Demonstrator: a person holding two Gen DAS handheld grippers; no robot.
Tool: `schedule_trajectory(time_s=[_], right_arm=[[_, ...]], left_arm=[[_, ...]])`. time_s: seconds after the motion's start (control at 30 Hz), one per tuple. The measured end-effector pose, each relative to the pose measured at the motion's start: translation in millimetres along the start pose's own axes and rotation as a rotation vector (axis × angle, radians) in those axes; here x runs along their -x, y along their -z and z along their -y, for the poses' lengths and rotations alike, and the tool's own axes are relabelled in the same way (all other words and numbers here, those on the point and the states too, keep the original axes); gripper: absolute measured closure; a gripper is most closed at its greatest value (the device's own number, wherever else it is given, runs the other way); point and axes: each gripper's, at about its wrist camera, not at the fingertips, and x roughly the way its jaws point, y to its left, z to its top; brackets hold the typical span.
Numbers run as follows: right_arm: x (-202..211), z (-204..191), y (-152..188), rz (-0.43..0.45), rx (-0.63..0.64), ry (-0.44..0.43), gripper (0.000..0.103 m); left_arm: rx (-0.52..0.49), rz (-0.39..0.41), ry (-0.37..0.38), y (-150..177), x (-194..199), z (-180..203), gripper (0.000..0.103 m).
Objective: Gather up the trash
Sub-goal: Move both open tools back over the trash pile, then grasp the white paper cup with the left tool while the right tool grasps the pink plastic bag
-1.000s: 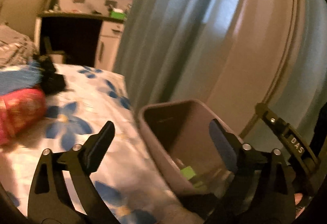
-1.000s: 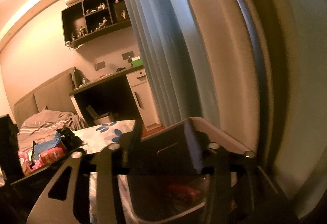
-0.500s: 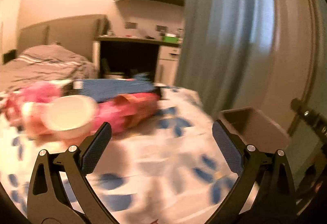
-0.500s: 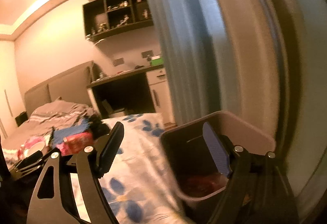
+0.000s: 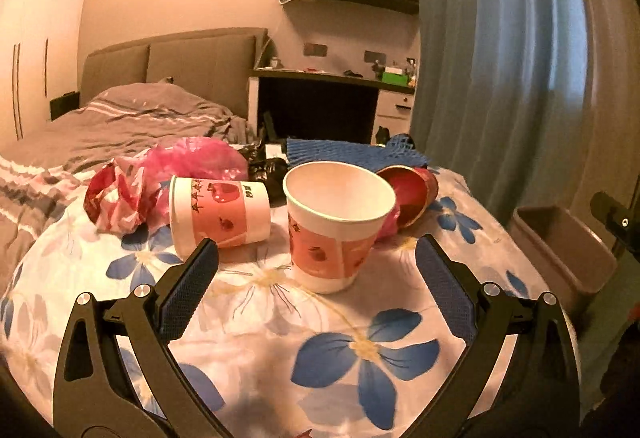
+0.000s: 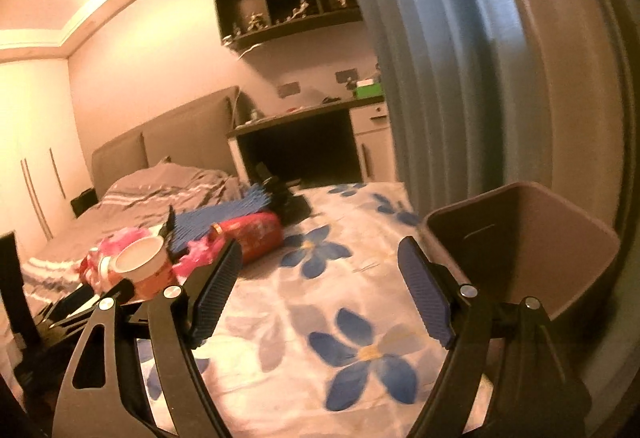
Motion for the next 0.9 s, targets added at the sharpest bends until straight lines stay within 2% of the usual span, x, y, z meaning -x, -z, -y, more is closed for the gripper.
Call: schedule_trajectory(time_s=[0.13,0.3,0.4,0.5,0.6,0.73,0.9], right_arm=[[-4.8,-8.0,1.4,-0.012,0.014,-0.005,0.025],[-10.1,-9.7,3.2,-0.031,0.016,-0.002,0.025],[-14.1,-10.3,4.4,-0.042,0.015,-0.002,0.025],[-18.6,-11.9,5.0,-0.053,0.017,-0.005,0.025],[-21.8,-16.1,6.3,-0.062,0.028,-0.014,0.025],[-25.9,-26.5,7.7,-0.075,0.056,-0.033,0.025],[-32.1,-42.6,11.1,-0.084,0.090,-0.062,0.025]], left_arm=[[-0.015,-0.008,0.018,-2.2,-12.9,6.3,0.006],[0.020,-0.044,0.053,-11.4,-32.9,2.6,0.006],[0.019,-0.051,0.057,-17.0,-40.4,4.5,0.010],[0.007,-0.076,0.060,-20.1,-49.5,8.7,0.019],[0.003,-0.111,0.078,-19.3,-55.9,7.9,0.038],[0.019,-0.103,0.103,-18.9,-52.6,2.8,0.041],[0.011,-0.049,0.055,-20.8,-25.9,-5.7,0.042]])
